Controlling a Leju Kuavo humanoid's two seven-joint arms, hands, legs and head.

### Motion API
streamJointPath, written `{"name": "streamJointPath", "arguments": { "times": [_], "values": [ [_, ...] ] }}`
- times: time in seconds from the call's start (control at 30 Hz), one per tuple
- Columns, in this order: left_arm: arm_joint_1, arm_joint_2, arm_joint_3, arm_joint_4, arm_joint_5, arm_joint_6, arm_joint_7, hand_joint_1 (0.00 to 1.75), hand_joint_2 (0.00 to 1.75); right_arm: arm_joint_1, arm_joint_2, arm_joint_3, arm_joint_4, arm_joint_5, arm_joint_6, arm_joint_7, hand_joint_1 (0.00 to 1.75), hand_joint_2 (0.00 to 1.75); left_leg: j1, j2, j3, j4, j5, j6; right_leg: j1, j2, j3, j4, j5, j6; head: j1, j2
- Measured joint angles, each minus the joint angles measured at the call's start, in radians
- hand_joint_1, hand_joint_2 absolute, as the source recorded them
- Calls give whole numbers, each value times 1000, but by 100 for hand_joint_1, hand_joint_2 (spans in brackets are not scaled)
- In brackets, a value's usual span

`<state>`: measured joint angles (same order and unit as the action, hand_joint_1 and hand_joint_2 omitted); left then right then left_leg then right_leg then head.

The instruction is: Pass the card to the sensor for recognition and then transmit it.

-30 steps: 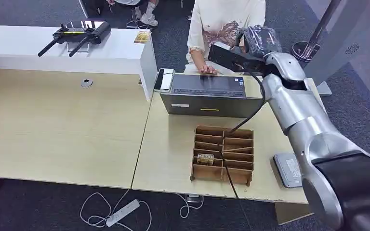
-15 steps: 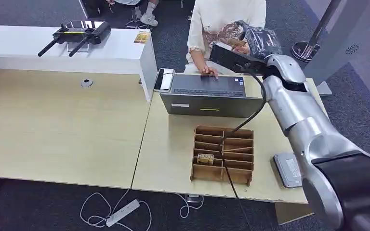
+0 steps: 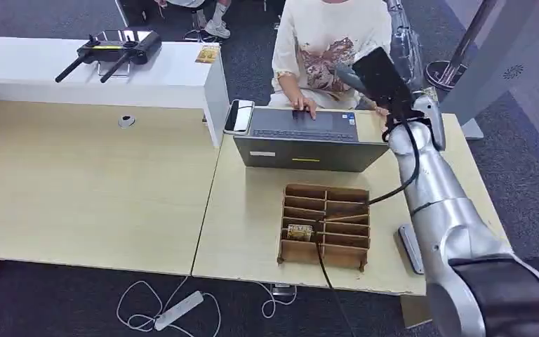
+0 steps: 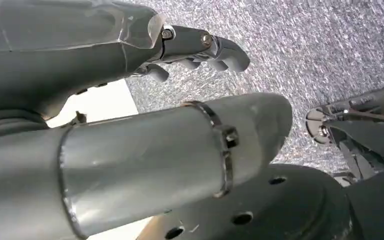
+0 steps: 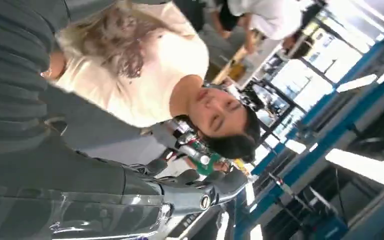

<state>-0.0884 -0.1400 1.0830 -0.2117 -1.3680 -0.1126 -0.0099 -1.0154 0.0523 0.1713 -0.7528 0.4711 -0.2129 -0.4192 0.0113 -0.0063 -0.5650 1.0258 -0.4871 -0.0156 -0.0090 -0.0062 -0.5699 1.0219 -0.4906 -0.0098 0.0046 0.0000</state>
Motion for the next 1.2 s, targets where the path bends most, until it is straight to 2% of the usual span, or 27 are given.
{"name": "streamJointPath", "arguments": {
  "times": [0.13, 0.33, 0.47, 0.63, 0.77, 1.0, 1.07, 1.13, 1.2],
  "values": [
    [3, 0, 2, 0, 6, 8, 3, 0, 0, 132, -2, -5, -178, -199, 42, -37, 0, 175, 0, 0, 0, 0, 0, 0, 0, 0, 0, 0, 0, 0, 0, 0],
    [11, 0, 8, 0, 11, 10, 14, 0, 0, 323, -23, -10, -452, -422, 86, -48, 0, 175, 0, 0, 0, 0, -1, 0, 0, 0, -1, -1, 0, 0, 0, 0],
    [12, 0, 10, 0, 13, 16, 20, 0, 0, 438, -46, -16, -596, -494, 122, -66, 0, 175, 0, 0, 0, 0, -1, 0, 0, 0, -1, -1, 0, 0, 0, 0],
    [12, 0, 17, 0, 29, 21, 18, 0, 0, 573, -63, -44, -755, -570, 192, -84, 0, 175, 0, 0, 0, 0, -1, 0, 0, 0, -1, -1, 0, 0, 0, 0],
    [12, 0, 25, 0, 29, 21, 20, 0, 0, 722, -70, -82, -898, -661, 263, -106, 0, 175, 0, 0, -1, 0, -1, 0, 0, -1, -1, -1, -1, 0, 0, 0],
    [12, 0, 32, 0, 31, 23, 24, 0, 0, 914, -69, -104, -1042, -683, 301, -147, 0, 175, 0, 0, -1, -1, -2, 0, 0, 0, -2, -1, -1, 0, 0, 0],
    [12, 0, 34, 0, 33, 26, 24, 0, 0, 957, -69, -105, -1072, -641, 303, -158, 0, 175, 0, 0, -1, -1, -2, 0, 0, 0, -1, -2, -1, 0, 0, 0],
    [13, -2, 35, 0, 37, 27, 24, 0, 0, 1033, -64, -100, -1117, -568, 293, -194, 0, 175, 0, -3, -1, -1, -2, 0, 0, -3, -1, -2, -2, 0, 0, 0],
    [16, -3, 37, 0, 41, 28, 27, 0, 0, 1117, -50, -94, -1154, -553, 308, -223, 0, 175, 0, -3, -2, -1, -2, 0, 0, -2, -1, -2, -2, 0, 0, 0]
  ]
}}
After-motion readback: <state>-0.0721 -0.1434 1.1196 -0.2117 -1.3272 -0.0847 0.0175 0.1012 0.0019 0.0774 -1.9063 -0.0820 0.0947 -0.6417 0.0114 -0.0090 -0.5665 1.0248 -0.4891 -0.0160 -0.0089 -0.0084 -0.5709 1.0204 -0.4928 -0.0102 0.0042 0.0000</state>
